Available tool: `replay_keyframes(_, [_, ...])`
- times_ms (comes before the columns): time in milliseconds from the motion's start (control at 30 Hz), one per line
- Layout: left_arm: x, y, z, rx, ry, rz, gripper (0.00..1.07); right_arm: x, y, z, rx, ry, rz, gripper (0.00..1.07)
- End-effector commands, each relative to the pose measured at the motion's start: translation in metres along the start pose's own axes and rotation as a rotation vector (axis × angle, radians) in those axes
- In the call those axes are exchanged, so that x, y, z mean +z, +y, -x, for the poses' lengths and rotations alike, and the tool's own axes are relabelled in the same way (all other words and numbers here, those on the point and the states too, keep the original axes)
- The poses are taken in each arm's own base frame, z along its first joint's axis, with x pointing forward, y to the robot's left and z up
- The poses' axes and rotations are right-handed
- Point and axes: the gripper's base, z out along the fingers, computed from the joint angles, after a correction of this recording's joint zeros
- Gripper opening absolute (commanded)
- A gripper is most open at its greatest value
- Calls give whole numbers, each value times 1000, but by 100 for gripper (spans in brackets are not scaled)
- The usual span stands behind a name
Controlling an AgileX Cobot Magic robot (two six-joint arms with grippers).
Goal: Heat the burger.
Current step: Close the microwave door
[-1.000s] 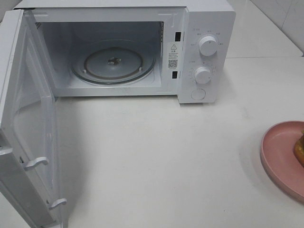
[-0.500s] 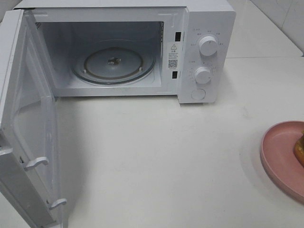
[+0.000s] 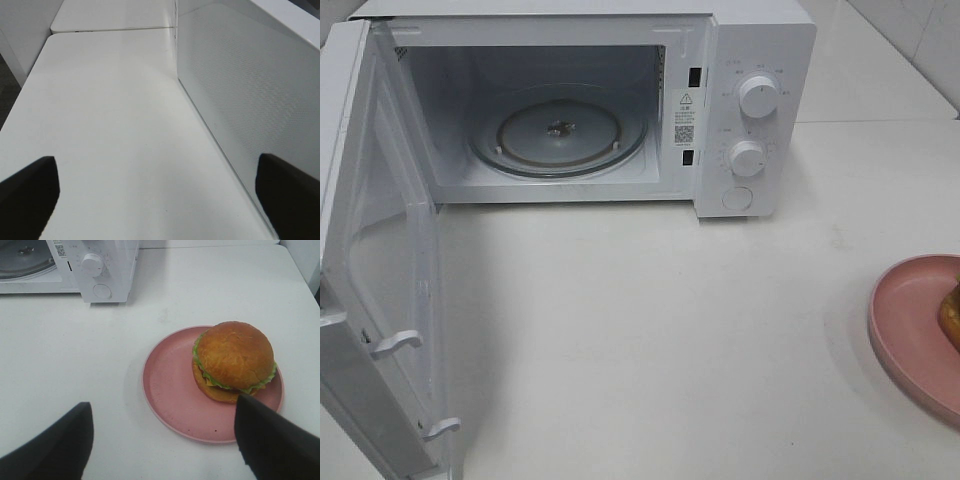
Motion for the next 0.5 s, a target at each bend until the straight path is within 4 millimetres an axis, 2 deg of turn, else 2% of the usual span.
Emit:
replay_keyframes(33, [-2, -1, -2, -3, -24, -2, 100, -3, 0, -1, -11, -42, -2, 75])
replay_keyframes(500, [-2, -1, -2, -3, -24, -2, 100, -3, 0, -1, -11, -42, -2, 75])
